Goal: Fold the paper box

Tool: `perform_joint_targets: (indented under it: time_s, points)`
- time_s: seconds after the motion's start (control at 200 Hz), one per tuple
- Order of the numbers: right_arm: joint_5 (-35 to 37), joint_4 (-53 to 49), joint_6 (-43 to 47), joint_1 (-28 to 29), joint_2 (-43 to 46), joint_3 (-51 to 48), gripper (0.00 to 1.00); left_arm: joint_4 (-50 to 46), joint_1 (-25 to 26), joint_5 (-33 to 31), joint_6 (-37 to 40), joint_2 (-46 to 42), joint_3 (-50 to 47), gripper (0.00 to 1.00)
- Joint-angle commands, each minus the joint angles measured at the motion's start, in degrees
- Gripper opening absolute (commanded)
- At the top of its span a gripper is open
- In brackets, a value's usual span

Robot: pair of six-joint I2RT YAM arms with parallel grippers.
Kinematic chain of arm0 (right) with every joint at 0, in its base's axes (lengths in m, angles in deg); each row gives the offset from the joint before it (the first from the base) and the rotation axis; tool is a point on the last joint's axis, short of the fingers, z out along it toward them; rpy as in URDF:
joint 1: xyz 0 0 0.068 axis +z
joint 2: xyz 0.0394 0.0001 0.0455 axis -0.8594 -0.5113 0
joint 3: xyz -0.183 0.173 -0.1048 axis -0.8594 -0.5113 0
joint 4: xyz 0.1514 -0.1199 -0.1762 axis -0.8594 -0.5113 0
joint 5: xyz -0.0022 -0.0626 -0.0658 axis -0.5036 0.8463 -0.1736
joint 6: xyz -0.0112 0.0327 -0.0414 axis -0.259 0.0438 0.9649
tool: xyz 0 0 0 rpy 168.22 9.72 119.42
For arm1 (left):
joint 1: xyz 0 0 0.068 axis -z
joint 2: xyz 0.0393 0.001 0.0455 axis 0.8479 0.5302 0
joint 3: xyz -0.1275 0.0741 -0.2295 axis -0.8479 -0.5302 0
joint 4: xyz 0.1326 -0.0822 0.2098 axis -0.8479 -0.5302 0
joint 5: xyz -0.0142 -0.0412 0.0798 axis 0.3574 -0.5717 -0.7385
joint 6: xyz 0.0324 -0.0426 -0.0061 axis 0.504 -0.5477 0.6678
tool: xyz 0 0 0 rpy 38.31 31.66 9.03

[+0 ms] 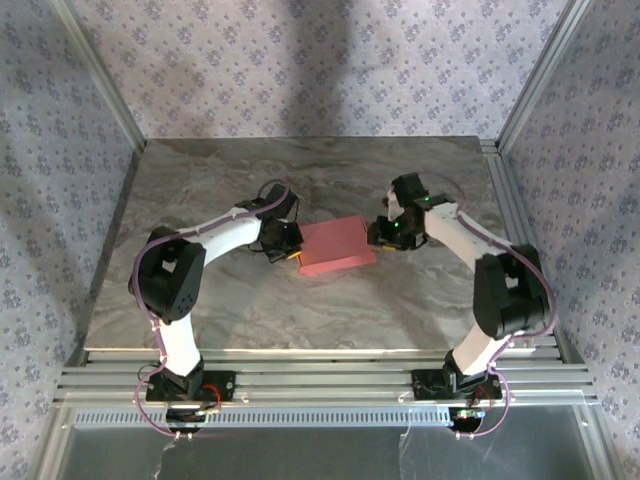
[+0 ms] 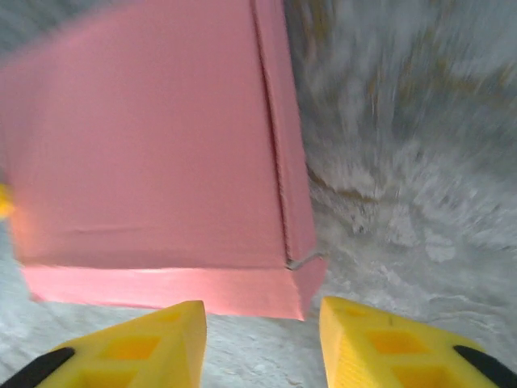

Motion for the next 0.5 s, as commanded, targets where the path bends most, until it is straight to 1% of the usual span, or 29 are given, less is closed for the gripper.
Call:
perform_joint_targets:
  time_s: [0.0,0.105,0.225,0.24,0.305,0.415,0.47,0.495]
  points:
    - [0.6,-3.4,-4.0,-1.9,6.8,3.3,0.47,-6.5,-1.3,9.1,-6.2,-2.5,1.9,0.0]
    - [0.6,-4.0,-8.2,-3.4,10.6,2.4,0.47,-6.4,-2.1,14.2,-10.1,-3.9,1.4,0.0]
    - [-2.5,-2.9,-13.6,-4.8,13.6,0.4,0.47,-5.6,-2.7,19.6,-14.9,-5.2,0.2,0.0]
    - [-2.8,-2.8,-14.1,-4.9,13.9,-1.3,0.47,-5.4,-2.8,20.5,-15.6,-5.2,-0.1,0.0]
    - [-4.0,-2.5,-19.8,-5.0,15.6,-3.2,0.49,-4.4,-2.9,24.1,-17.7,-5.3,-0.7,0.0]
    - [-5.2,-2.2,-32.7,-4.5,19.2,-6.6,0.56,-3.4,-3.0,27.1,-19.7,-6.1,-1.4,0.0]
    - [-4.6,-0.6,-39.5,-3.4,21.9,-8.5,0.62,-2.0,-3.1,28.5,-21.4,-6.6,-2.1,0.0]
    - [-3.7,0.3,-41.9,-2.8,23.3,-9.3,0.67,-1.2,-3.2,29.3,-22.2,-6.8,-2.6,0.0]
